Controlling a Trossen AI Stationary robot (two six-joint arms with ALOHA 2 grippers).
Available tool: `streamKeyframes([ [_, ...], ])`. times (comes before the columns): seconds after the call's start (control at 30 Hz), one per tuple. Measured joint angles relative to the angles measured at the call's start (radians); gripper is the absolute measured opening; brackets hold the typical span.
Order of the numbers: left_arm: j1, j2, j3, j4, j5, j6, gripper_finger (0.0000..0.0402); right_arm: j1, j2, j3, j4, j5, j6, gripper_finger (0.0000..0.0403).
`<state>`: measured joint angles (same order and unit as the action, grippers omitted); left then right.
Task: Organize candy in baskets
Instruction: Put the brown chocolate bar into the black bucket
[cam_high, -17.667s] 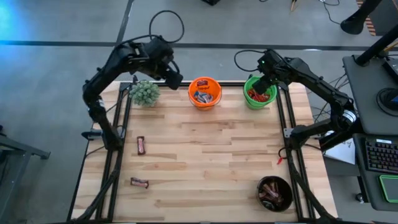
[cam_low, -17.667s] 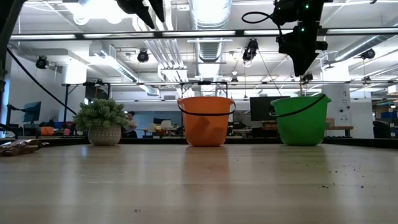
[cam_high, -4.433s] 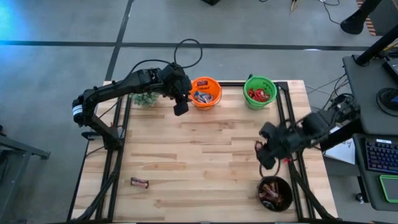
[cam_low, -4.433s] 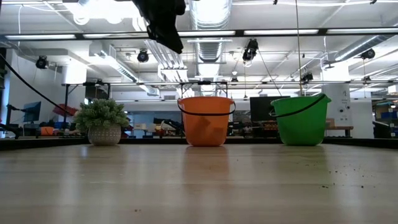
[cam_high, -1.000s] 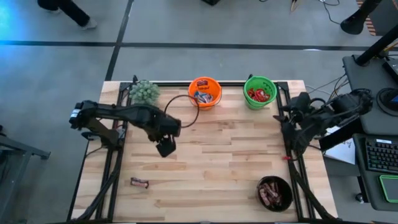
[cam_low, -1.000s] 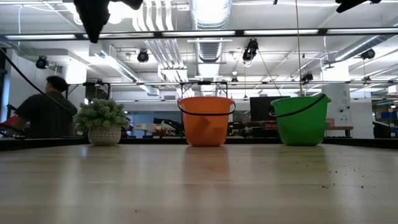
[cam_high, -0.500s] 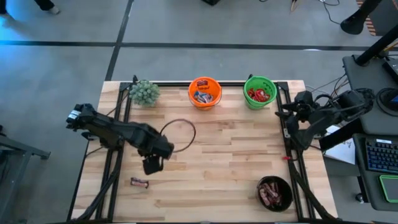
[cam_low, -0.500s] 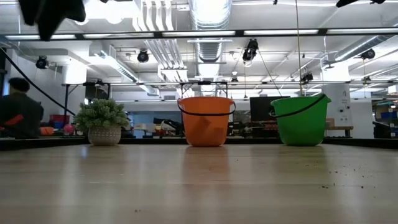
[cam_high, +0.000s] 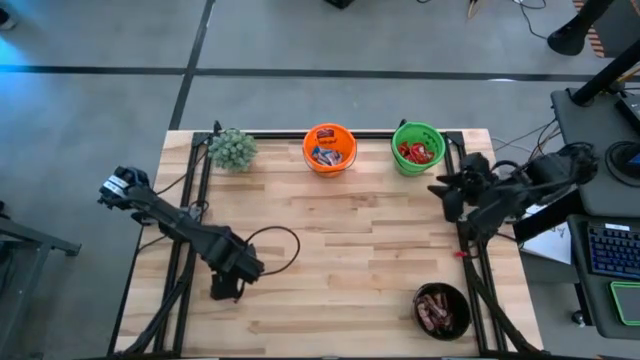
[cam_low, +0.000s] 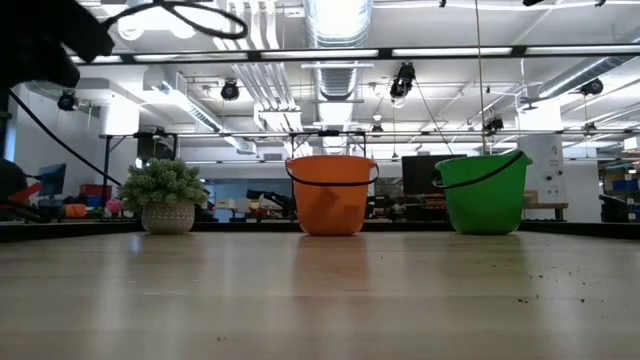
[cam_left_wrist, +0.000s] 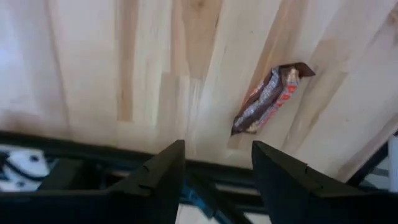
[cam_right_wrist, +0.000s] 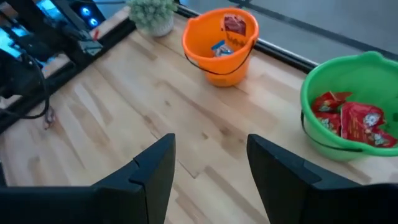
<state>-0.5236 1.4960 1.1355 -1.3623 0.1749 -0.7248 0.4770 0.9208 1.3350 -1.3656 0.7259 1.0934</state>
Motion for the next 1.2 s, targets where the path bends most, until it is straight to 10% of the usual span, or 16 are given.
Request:
streamKeyframes([
  [0.47,-0.007,0.003,-0.136,0.141,0.13,-0.074,0.0186,0.0,0.125,0.009,0.018,-0.06,0.009,0.0192],
  [1.2,-0.146,0.053,-0.144,0.328,0.06,0.028,0.0214,0.0,0.128,0.014,0.021,-0.073,0.126,0.0192],
])
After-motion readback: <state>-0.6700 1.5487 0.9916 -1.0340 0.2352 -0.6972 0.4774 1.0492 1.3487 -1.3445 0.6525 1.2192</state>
